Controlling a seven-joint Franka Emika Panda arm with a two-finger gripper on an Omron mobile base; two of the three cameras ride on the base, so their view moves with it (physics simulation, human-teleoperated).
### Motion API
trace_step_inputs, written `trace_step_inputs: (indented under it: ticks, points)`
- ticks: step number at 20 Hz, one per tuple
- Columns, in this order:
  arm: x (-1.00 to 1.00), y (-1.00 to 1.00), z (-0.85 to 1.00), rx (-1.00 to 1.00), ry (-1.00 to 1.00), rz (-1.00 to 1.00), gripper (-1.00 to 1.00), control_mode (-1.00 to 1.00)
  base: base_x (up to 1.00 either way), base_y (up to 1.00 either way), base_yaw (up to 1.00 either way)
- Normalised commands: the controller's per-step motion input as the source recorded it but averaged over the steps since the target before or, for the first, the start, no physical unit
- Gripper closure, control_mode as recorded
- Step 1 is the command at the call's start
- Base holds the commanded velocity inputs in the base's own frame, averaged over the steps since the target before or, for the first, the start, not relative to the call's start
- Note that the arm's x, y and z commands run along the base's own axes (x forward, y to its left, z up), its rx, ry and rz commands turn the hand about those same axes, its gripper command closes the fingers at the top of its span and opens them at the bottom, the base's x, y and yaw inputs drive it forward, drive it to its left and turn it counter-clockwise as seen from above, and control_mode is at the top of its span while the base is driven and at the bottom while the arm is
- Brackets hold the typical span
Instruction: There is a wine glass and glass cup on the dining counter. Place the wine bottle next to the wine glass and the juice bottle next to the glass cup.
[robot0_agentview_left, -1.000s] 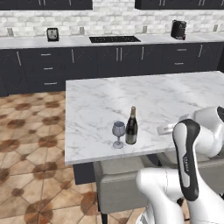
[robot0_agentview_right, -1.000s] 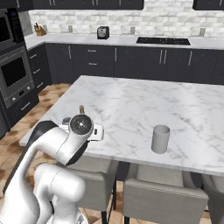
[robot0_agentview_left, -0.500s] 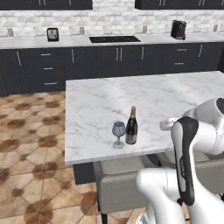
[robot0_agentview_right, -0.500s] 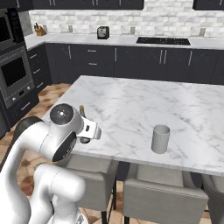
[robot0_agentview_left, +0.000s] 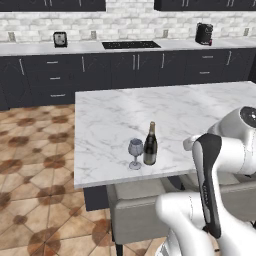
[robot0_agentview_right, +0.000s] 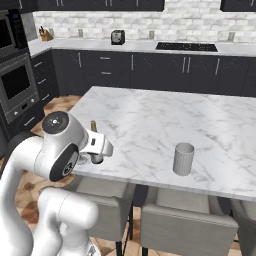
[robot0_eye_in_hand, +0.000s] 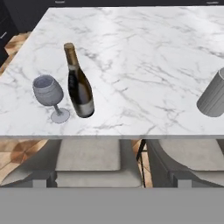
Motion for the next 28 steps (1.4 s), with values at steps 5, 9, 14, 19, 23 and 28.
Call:
trace_step_inputs:
  ticks: [5, 9, 14, 19, 23, 28]
  points:
    - [0.0, 0.0, 0.0, 0.0, 0.0, 0.0, -1.0, -1.0, 0.0, 0.0, 0.0]
    - [0.0, 0.0, 0.0, 0.0, 0.0, 0.0, -1.0, -1.0, 0.0, 0.0, 0.0]
    - [0.0, 0.0, 0.0, 0.0, 0.0, 0.0, -1.0, -1.0, 0.0, 0.0, 0.0]
    - [0.0, 0.0, 0.0, 0.0, 0.0, 0.0, -1.0, 1.0, -0.08, 0.0, -0.01]
    - [0.0, 0.0, 0.0, 0.0, 0.0, 0.0, -1.0, 1.0, -0.33, 0.0, -0.07]
    - [0.0, 0.0, 0.0, 0.0, 0.0, 0.0, -1.0, 1.0, -0.55, -0.01, -0.09]
